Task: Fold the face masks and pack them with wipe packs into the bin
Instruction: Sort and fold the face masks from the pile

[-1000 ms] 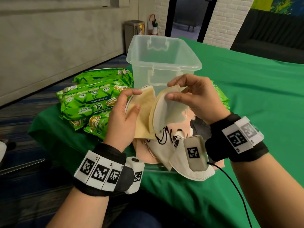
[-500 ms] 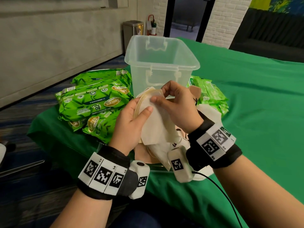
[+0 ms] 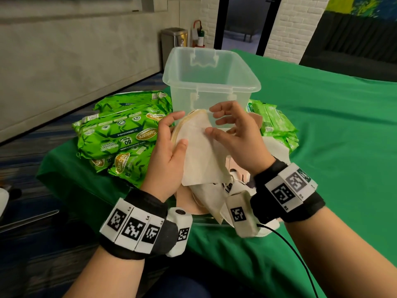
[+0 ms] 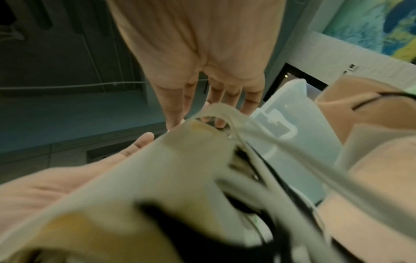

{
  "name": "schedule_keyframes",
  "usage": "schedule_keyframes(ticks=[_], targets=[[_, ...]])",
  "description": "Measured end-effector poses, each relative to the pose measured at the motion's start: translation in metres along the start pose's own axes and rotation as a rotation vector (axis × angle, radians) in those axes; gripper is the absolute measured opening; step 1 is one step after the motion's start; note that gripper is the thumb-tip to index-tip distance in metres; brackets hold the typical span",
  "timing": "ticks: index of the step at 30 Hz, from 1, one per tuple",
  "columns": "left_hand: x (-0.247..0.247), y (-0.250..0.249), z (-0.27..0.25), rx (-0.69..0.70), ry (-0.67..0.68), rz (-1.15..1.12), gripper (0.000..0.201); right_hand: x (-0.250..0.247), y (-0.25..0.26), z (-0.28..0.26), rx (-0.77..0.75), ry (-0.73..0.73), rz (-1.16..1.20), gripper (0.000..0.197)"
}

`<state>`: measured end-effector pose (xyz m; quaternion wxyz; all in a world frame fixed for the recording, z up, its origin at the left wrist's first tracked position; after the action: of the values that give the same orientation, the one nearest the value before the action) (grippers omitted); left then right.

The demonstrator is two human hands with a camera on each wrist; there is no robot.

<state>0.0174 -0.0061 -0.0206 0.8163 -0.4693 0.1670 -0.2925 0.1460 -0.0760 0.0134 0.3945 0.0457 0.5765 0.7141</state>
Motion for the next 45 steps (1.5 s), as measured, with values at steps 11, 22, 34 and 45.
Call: schedule_keyframes(ticks=[11, 22, 34, 45], targets=[[-0.004, 0.006, 0.001, -0.061, -0.034, -0.012, 0.041, 0.001, 0.017, 0.006, -0.085, -0.037, -0.257, 0.025], [0.000, 0.009, -0.001, -0.078, -0.002, 0.060, 0.031, 0.014, 0.011, 0.006, 0.075, 0.117, -0.133, 0.029], [-0.001, 0.005, -0.005, -0.084, -0.001, -0.006, 0.035, 0.016, 0.006, 0.006, 0.096, 0.168, -0.120, 0.033], [-0.001, 0.003, -0.005, -0.053, -0.014, -0.088, 0.040, 0.014, 0.008, 0.005, 0.053, 0.070, 0.012, 0.032]])
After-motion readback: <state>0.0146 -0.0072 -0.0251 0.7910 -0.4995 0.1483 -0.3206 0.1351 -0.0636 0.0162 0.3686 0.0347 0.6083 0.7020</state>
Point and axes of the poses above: each hand's wrist, its own z-axis towards the middle knuckle, its own x-axis out of the palm, y = z × x, the point moved 6 cm from there along z, towards the middle knuckle, and after that the axes turned 6 degrees about x, right-handed, at the moved point
